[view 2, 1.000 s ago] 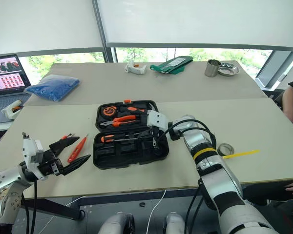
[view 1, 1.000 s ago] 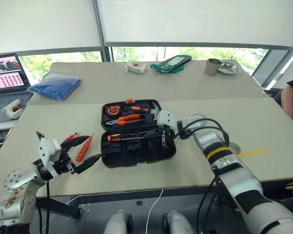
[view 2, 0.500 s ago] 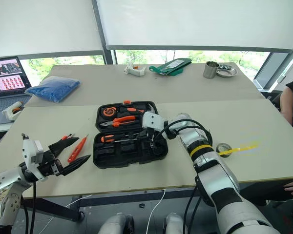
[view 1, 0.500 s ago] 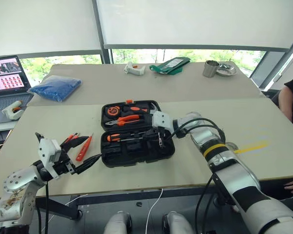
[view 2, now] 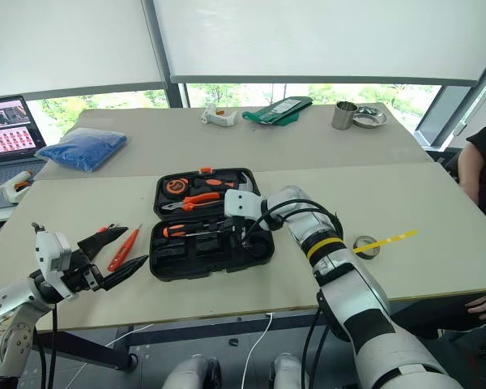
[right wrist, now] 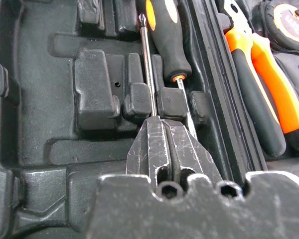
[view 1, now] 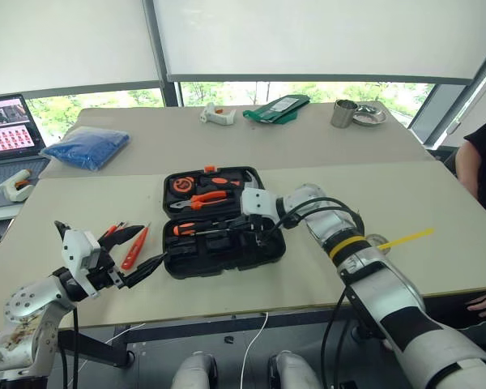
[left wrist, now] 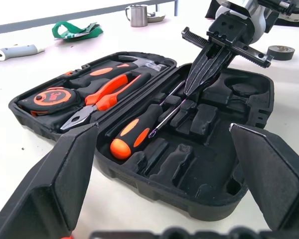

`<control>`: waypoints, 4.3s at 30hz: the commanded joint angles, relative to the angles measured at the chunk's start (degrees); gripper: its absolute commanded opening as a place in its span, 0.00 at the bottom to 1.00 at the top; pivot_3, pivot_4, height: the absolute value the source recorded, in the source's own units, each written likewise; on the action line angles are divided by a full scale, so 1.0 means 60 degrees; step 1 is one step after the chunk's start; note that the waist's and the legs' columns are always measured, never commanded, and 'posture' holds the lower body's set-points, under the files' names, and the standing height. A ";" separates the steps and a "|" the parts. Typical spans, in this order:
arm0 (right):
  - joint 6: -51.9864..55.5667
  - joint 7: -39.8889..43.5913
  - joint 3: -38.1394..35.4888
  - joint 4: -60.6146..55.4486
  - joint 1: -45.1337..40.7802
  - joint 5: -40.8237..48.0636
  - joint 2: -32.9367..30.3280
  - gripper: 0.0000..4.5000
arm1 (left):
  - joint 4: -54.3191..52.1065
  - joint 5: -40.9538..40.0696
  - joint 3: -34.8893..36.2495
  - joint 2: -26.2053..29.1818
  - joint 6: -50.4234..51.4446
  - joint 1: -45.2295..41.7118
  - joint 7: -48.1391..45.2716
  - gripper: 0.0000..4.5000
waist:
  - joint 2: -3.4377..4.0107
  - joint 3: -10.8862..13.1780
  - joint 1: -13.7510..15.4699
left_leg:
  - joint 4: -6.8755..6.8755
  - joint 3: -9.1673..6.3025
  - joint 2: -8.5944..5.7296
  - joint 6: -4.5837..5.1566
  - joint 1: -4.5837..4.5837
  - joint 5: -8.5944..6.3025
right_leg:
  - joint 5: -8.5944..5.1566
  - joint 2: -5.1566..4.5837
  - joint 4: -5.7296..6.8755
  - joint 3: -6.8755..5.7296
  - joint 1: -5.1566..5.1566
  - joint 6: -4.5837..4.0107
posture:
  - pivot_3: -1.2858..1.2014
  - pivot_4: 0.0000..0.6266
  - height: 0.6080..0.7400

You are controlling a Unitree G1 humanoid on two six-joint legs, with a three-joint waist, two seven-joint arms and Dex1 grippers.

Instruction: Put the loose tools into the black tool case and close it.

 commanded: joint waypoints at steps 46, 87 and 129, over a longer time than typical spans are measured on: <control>0.3972 -0.0138 -0.4100 -1.0380 0.5962 0.6930 -0.3887 0.95 | -0.3654 -0.0307 0.0196 -0.0939 0.6676 0.1051 0.7192 1.00 | -0.0056 0.0015 0.0321 | -0.0001 0.0025 0.0017 -0.0024 -0.0048 -0.0053 | -0.0004 0.0018 -0.0009 -0.0028 -0.0061 0.0029 | 0.52 0.24 1.00; 0.3747 0.0206 -0.5192 -1.0451 0.7411 0.6645 -0.5234 1.00 | 0.2273 0.3466 -0.5157 0.1191 0.1088 -0.5884 -0.1370 0.11 | -0.0053 0.0022 0.0483 | 0.0013 0.0026 0.0012 0.0004 -0.0017 -0.0038 | -0.0022 0.0047 -0.0046 0.0003 0.0001 -0.0014 | 0.52 0.24 1.00; 0.3780 0.0780 -0.4633 -0.9941 0.6708 0.6297 -0.5245 1.00 | 0.2271 0.4150 -0.5303 0.1388 0.1056 -0.5462 -0.2289 0.56 | -0.0044 0.0017 0.0290 | 0.0019 0.0015 0.0017 0.0038 0.0010 -0.0030 | -0.0014 0.0070 -0.0009 0.0026 0.0013 0.0054 | 0.52 0.24 1.00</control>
